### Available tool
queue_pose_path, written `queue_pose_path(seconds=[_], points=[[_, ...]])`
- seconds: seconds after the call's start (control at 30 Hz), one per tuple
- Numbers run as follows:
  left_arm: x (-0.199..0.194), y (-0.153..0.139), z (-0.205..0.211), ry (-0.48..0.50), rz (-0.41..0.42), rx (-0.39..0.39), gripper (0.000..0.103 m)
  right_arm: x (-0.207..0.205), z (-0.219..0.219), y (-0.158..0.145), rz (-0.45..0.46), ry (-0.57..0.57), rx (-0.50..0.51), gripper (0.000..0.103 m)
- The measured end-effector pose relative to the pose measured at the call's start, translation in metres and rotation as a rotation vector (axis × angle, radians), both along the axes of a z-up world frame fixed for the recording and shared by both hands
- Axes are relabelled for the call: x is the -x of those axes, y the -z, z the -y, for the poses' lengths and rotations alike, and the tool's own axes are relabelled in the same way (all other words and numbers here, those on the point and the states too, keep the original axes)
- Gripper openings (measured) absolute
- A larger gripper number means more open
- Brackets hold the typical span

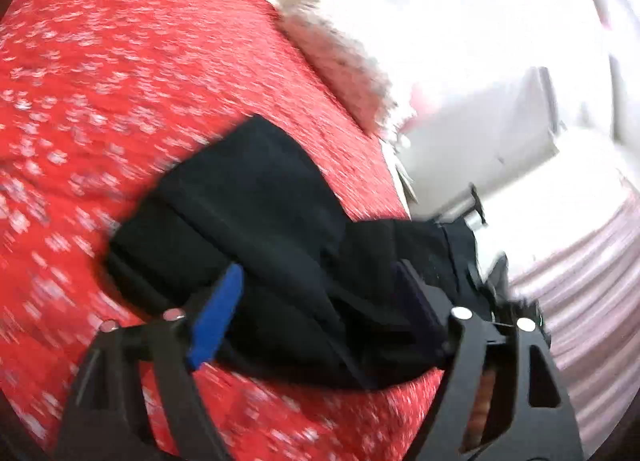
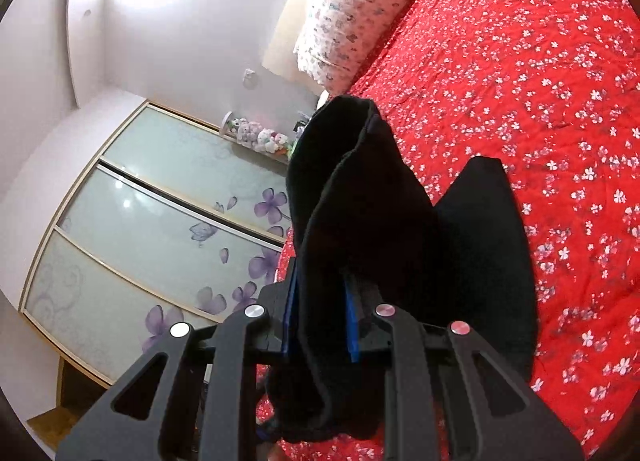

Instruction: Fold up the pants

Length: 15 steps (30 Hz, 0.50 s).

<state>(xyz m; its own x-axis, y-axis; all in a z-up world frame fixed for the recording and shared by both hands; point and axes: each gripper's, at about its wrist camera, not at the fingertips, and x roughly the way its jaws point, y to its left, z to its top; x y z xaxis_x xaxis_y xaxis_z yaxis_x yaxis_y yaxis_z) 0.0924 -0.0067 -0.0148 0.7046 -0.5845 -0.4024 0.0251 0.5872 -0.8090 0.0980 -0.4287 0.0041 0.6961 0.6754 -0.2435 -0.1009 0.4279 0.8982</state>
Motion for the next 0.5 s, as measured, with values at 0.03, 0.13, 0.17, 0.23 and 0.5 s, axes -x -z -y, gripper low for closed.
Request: queue_pose_path(seconds=[0.03,0.13,0.17,0.23,0.5], points=[[-0.009,0.009,-0.010,0.003,-0.062,0.039,0.077,0.000,0.002,0.002,-0.006,0.006,-0.007,0.020],[-0.013,0.014,-0.019,0.045,-0.110,0.048,0.061,0.002,0.006,0.004,-0.020,0.023,-0.003,0.020],[-0.011,0.011,-0.020,0.069,-0.088,0.035,0.062,0.003,0.007,0.004,-0.025,0.031,0.009,0.020],[-0.006,-0.002,-0.018,0.135,-0.034,-0.037,0.073,0.005,0.012,0.006,-0.043,0.054,0.028,0.020],[0.005,0.000,-0.019,0.313,-0.192,0.053,0.082,0.010,0.024,0.019,-0.086,0.080,-0.003,0.020]])
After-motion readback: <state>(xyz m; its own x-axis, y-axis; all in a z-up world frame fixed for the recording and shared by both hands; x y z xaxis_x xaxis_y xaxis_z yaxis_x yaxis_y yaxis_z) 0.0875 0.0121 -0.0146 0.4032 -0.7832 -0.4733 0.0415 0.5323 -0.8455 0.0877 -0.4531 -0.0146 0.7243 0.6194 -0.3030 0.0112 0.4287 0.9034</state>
